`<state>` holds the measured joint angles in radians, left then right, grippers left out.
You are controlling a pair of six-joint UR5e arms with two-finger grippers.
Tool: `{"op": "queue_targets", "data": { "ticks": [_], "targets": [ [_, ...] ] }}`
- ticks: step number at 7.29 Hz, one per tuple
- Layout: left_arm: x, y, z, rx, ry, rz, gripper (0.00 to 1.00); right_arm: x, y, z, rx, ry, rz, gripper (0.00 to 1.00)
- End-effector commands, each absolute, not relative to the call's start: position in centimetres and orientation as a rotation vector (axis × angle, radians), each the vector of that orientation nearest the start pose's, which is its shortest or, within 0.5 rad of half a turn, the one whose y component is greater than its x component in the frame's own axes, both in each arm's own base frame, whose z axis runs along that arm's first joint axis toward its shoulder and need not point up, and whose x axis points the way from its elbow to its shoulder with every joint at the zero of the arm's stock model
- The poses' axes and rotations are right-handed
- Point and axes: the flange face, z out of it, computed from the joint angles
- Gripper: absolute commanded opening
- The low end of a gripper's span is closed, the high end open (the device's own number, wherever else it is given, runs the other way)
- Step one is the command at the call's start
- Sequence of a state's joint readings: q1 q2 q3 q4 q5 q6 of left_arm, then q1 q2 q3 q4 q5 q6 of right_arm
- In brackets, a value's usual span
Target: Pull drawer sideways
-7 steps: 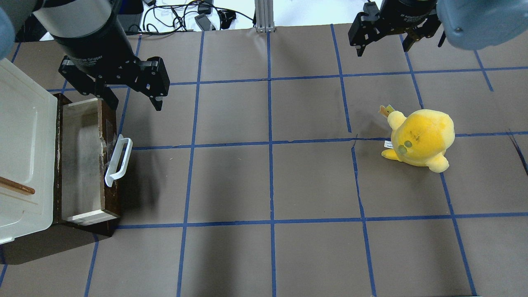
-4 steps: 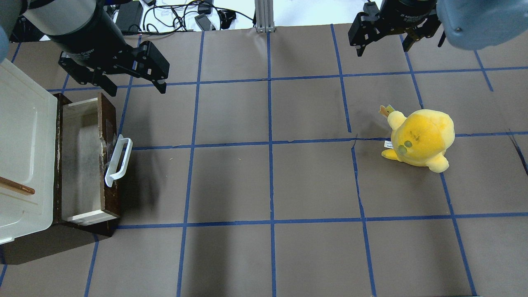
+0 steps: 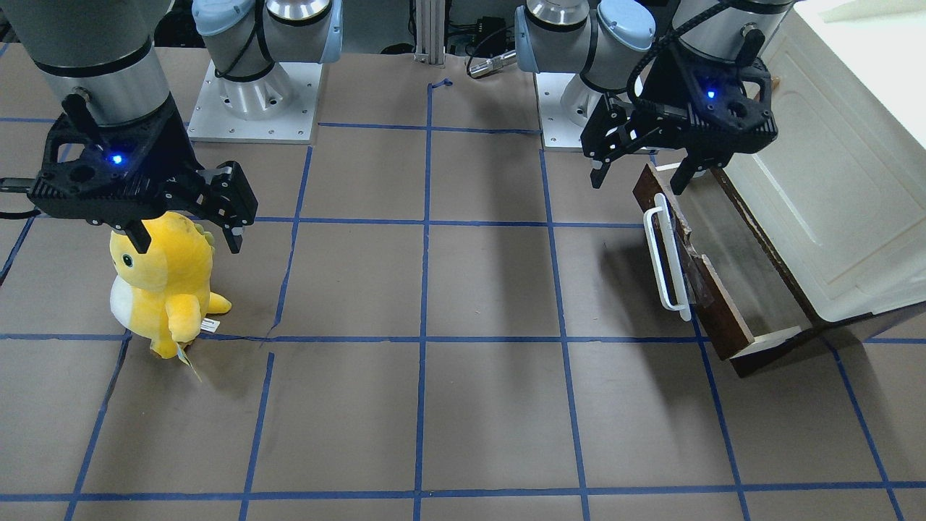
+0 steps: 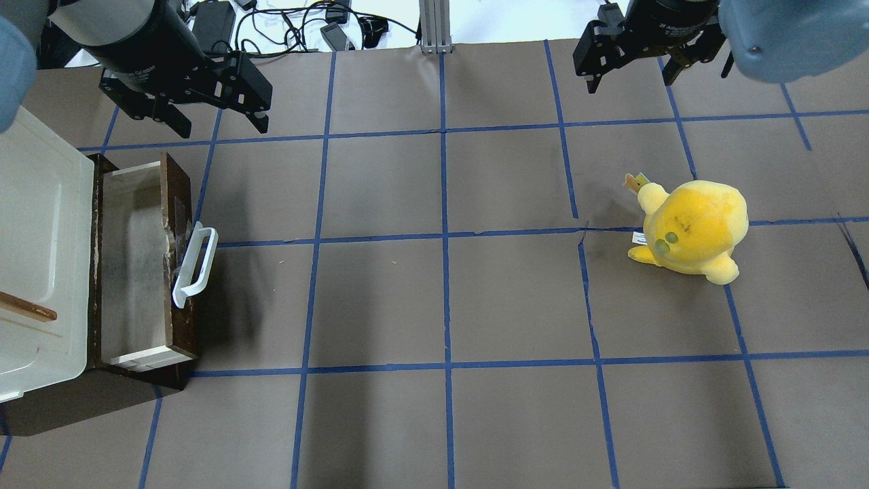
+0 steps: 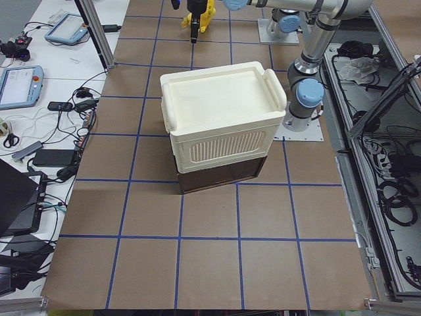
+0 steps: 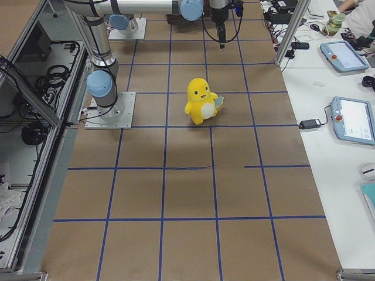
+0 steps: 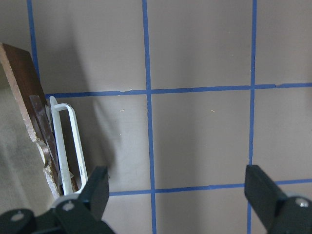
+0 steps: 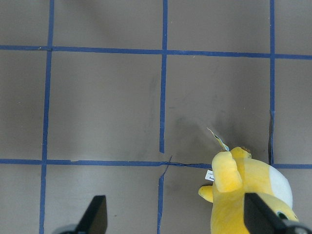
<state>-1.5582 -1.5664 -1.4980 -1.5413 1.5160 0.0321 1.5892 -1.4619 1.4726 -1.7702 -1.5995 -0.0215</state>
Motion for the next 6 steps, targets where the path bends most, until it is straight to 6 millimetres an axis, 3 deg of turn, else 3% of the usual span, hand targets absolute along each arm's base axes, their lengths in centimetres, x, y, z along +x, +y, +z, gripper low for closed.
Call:
{"op": "queue_targets", "data": {
  "ticks": [1, 6],
  "targets": [
    [-13.23, -50.24, 52.92, 0.036, 3.187, -0.171, 1.0, 14.06, -55.25, 50.17, -0.059, 3.156, -0.299, 1.0],
    [-13.32, -49.54, 53.1, 0.039, 3.186, -0.18, 1.0, 14.06, -55.25, 50.17, -0.059, 3.156, -0.299, 1.0]
  ]
}}
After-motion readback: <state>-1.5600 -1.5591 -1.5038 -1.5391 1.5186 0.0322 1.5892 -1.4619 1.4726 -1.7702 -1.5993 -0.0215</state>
